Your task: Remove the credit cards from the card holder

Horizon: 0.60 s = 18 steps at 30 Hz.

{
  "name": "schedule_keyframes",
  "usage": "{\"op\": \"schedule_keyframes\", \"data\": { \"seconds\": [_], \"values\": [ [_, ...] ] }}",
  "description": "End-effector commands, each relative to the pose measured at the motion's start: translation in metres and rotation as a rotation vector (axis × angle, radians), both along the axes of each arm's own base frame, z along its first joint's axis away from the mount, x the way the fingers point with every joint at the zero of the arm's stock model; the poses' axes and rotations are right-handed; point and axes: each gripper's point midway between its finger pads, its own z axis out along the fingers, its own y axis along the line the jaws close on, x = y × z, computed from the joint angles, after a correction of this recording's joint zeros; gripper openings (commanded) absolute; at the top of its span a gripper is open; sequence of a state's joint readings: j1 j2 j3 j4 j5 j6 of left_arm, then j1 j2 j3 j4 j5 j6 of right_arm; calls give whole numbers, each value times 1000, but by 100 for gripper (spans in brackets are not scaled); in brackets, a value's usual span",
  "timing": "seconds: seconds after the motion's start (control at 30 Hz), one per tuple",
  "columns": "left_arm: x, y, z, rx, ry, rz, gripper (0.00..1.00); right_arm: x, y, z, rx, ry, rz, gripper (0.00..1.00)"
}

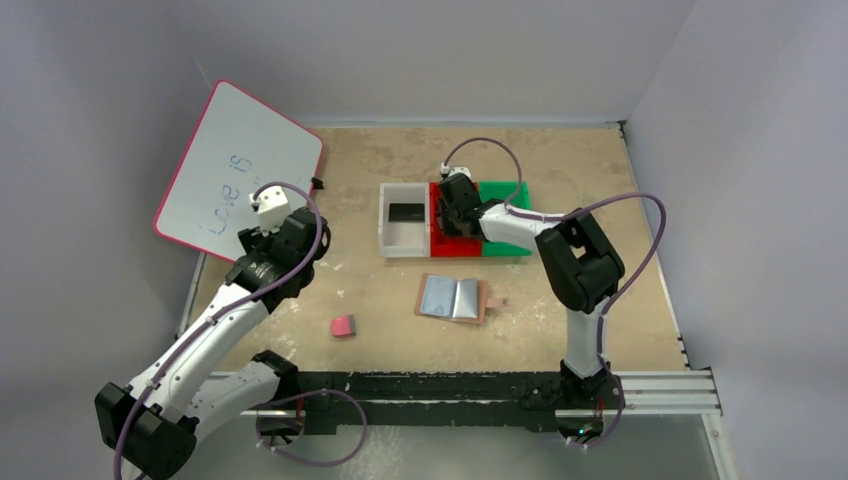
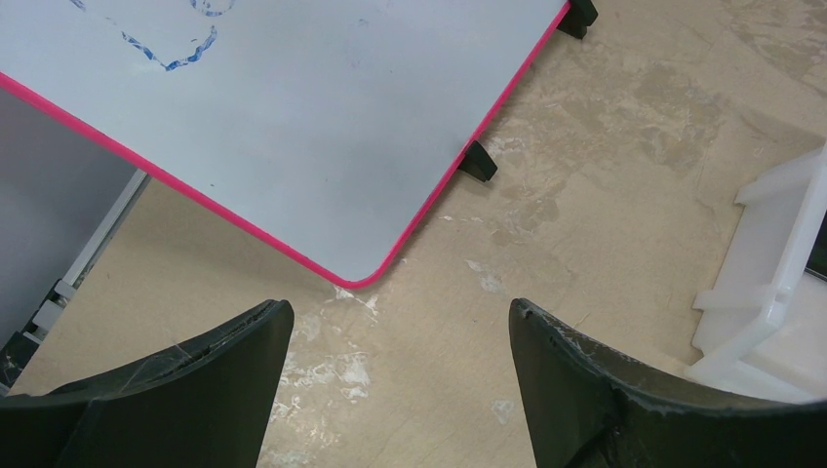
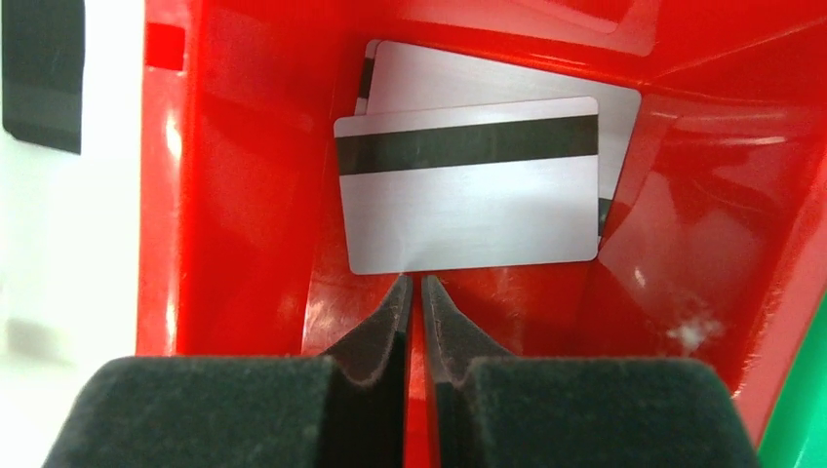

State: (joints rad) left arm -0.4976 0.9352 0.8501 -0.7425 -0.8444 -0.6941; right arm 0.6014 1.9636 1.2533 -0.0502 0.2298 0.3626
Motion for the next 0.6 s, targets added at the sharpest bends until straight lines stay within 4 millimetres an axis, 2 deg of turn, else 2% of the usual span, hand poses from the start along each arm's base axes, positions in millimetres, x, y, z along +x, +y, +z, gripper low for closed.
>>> {"op": "schedule_keyframes", "data": {
  "seconds": [0.0, 0.33, 0.57],
  "values": [
    [2, 4, 7, 9, -18, 14, 82, 17, 2, 6, 15, -56, -76, 10],
    [2, 4, 6, 12, -16, 16, 82, 29, 8, 5, 35, -80, -97, 11],
    [2, 3, 4, 14, -7, 12, 82, 32, -6, 11, -6, -115, -164, 12]
  ]
}}
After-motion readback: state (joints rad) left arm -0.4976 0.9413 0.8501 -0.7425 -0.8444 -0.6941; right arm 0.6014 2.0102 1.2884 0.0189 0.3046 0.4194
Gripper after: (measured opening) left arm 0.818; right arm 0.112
